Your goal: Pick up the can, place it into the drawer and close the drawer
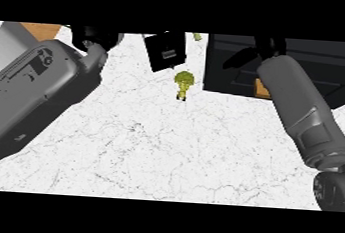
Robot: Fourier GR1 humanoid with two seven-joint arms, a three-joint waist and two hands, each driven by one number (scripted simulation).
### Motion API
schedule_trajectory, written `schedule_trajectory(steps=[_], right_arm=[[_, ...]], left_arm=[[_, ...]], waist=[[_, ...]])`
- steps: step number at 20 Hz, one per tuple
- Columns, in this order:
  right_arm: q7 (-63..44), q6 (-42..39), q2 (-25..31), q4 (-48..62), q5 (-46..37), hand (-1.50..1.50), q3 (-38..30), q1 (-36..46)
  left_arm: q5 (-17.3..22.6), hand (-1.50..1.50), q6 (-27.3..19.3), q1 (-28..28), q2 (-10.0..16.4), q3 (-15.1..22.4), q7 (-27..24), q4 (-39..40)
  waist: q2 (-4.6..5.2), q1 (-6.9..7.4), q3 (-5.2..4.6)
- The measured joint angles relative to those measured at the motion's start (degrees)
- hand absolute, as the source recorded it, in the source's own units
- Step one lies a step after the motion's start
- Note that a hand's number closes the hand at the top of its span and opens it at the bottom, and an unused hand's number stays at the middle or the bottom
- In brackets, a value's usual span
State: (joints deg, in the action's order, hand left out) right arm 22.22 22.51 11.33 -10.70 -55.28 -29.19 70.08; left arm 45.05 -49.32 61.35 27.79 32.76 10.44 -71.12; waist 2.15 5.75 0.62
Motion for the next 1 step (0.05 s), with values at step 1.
schedule_trajectory(steps=[1], right_arm=[[0.65, -0.77, 0.22, 0.1, 0.9, -1.5, -0.84, 0.05]], left_arm=[[-0.07, -1.5, -0.01, -0.43, 0.32, -0.01, 0.13, -0.59]], waist=[[0.02, 0.09, -0.02]])
